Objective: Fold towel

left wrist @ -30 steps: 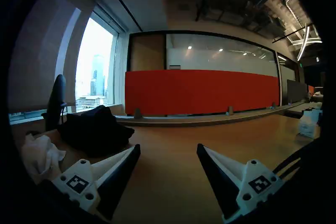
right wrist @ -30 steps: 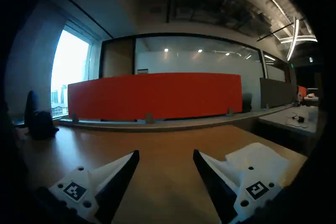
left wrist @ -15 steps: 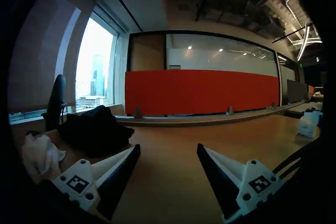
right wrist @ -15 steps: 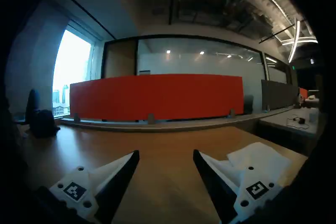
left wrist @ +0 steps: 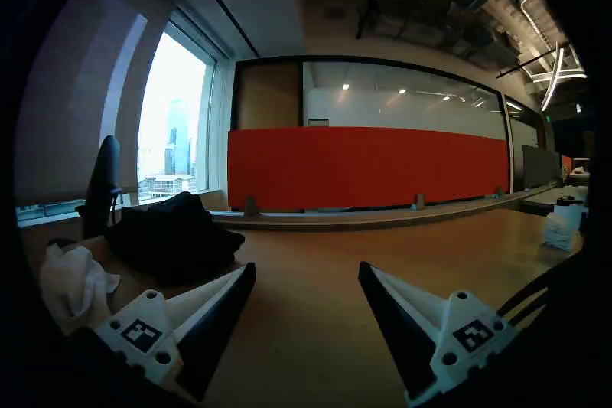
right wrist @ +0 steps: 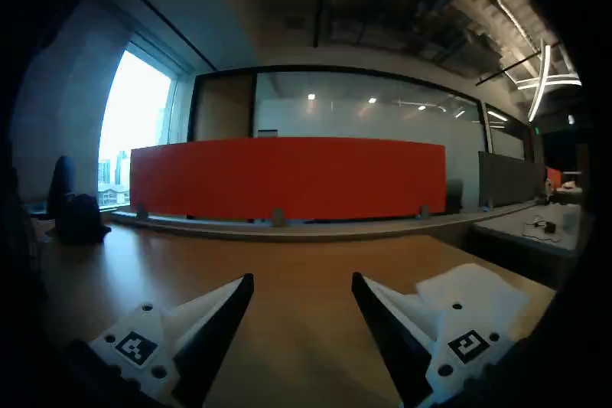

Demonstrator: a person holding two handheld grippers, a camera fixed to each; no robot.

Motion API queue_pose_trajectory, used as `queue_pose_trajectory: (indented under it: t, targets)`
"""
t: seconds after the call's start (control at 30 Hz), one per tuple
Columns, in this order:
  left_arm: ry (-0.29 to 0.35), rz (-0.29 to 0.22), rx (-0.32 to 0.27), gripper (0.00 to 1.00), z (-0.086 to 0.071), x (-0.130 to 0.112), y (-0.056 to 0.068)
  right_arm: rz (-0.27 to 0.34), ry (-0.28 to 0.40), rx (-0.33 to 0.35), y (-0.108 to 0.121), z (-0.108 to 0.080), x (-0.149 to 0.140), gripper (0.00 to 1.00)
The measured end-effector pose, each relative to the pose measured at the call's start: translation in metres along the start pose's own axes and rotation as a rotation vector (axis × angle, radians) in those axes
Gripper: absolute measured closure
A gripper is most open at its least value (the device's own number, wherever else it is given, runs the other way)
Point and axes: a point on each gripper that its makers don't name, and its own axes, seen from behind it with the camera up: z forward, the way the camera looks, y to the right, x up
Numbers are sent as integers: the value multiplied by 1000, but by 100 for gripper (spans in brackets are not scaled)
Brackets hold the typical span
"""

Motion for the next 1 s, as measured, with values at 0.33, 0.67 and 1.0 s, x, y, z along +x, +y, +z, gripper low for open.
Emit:
queue_pose_trajectory:
  t: [0.33,0.67,1.0]
  targets:
    - [0,-1,0,0,0,1,0,-1,-1,0,-2,1,-1,0]
    - [0,-1,0,0,-1,1,0,0,0,0,-1,0,-2,0]
    - [-1,0,0,0,-1,3,-1,-1,-1,0,-2,1,-1,1]
